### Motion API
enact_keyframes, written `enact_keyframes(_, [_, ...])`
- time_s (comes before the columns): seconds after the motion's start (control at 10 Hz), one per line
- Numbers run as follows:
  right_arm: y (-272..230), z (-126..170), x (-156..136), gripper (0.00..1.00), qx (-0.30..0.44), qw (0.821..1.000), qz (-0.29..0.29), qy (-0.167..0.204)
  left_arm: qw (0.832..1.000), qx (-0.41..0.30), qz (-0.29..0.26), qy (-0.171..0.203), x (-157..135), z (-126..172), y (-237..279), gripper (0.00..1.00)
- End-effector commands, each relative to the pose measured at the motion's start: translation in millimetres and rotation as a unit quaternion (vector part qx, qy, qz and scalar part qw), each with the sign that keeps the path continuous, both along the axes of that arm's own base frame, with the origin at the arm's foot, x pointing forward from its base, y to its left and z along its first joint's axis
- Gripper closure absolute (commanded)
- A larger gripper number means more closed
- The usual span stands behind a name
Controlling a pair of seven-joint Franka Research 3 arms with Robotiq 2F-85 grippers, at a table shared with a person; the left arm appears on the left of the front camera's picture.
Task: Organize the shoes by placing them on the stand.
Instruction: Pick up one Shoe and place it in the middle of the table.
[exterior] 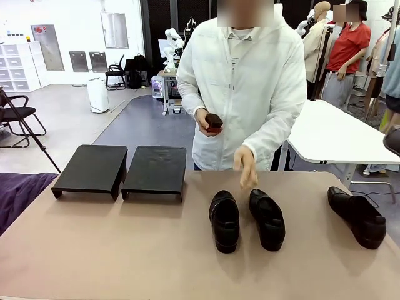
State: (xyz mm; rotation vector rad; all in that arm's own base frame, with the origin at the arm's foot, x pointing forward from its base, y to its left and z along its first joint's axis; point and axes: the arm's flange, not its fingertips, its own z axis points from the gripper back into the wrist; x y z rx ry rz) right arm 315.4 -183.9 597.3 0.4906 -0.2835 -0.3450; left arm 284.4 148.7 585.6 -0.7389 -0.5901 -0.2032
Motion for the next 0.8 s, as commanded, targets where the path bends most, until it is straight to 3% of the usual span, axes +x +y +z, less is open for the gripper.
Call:
enact_keyframes(0.0, [67, 25, 6, 1.00, 0.000, 0.998, 0.050, -0.043, 1.000, -0.005, -0.007, -0.008, 0, 1, 0, 0.00])
enact_keyframes(0.2, [166, 51, 28, 1.00, -0.026, 0.990, 0.126, -0.054, 1.000, -0.005, -0.007, -0.008, 0, 1, 0, 0.00])
enact_keyframes(0.4, [286, 54, 51, 1.00, -0.009, 0.979, 0.202, -0.035, 1.000, -0.005, -0.007, -0.008, 0, 1, 0, 0.00])
enact_keyframes(0.5, [340, 47, 55, 1.00, -0.002, 0.975, 0.221, -0.017, 1.000, -0.005, -0.007, -0.008, 0, 1, 0, 0.00])
enact_keyframes(0.7, [436, 0, 62, 1.00, -0.034, 0.981, 0.188, 0.011, 1.000, -0.005, -0.007, -0.008, 0, 1, 0, 0.00])
